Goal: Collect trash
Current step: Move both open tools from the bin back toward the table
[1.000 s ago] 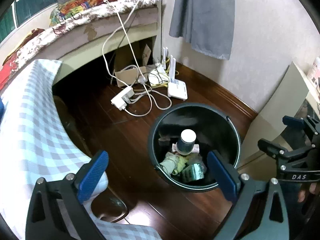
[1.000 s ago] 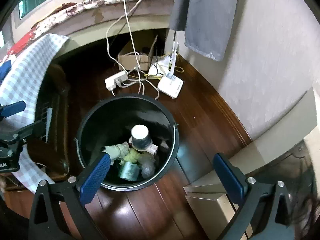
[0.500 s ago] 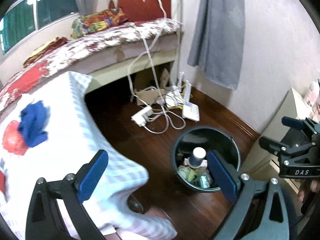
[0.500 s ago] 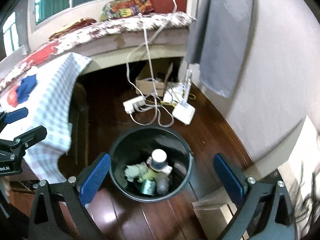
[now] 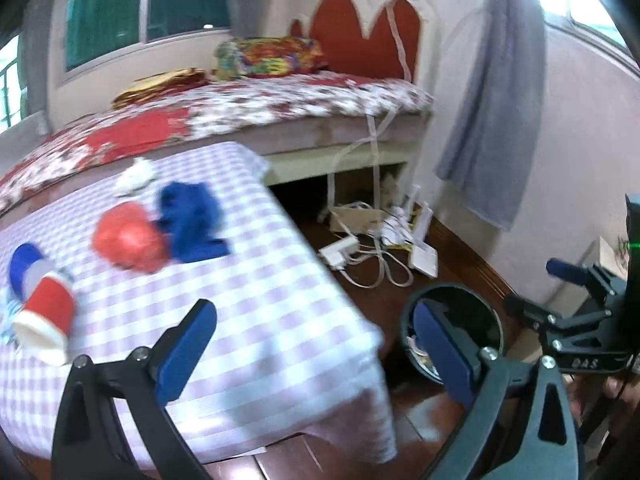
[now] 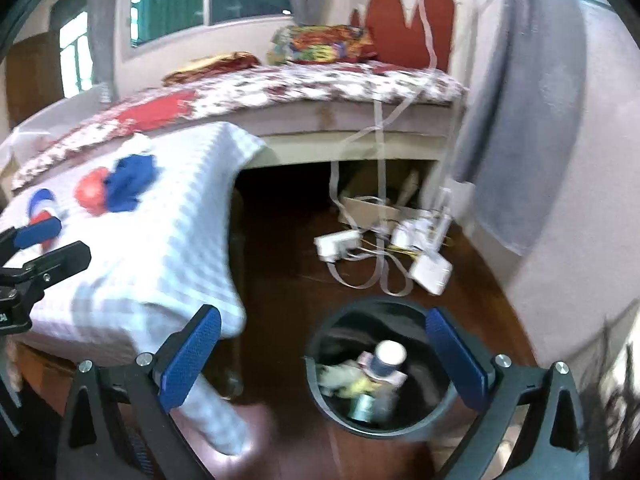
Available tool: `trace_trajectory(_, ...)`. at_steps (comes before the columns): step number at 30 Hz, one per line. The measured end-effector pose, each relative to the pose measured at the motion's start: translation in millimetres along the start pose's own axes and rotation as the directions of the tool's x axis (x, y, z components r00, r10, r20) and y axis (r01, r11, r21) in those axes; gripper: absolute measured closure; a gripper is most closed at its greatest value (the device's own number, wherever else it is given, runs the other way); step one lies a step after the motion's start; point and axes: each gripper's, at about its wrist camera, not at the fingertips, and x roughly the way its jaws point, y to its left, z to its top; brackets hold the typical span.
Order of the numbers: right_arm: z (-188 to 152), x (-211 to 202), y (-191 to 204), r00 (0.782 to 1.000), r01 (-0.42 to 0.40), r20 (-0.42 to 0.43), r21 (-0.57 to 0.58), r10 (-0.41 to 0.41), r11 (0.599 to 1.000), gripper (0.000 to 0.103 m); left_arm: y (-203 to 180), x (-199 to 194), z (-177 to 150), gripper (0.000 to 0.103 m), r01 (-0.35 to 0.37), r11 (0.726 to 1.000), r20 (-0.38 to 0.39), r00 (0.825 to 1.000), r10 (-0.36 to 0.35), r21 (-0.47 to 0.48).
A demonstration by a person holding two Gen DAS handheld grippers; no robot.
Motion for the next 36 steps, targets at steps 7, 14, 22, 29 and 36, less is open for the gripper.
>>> trace_trajectory(7,14.3,-2.1,61.9,0.995,-0.093,0.031,-0.082,0.096,0.992,0.0,62.0,-24.6,-11.1,0.003,-0.107,0.988,0.032,0.993,0.111,-0.11)
trace_trajectory(14,29.2,4.9,117.6,0.985,-0.168,0.024,-0.143,0.173,0.975,0.0,124.8,-44.0,-25.9,0.003,-0.223,0.958,0.04,0.971,0.234,-0.183)
trace_trajectory(22,44.8,14.1,169.0,0.974,-0.218,0.02,-0.21,0.227,0.953,0.0,186.5,-52.2,-45.2,0.003,-0.321,0.908,0.021,0.941,0.339,-0.27)
trace_trajectory(29,61.0,38.2,195.0,0.971,-0.233,0.01,-0.212,0.241,0.949,0.0,208.7,-24.6,-44.5,0.003,-0.332,0.907,-0.017,0.941,0.339,-0.26)
trace_trajectory(36,67.1,64.4,210.5,0.97,-0.241,-0.024,-0.216,0.242,0.946,0.0,217.9,4.2,-40.9,0.01,-0.304,0.92,-0.047,0.952,0.302,-0.247)
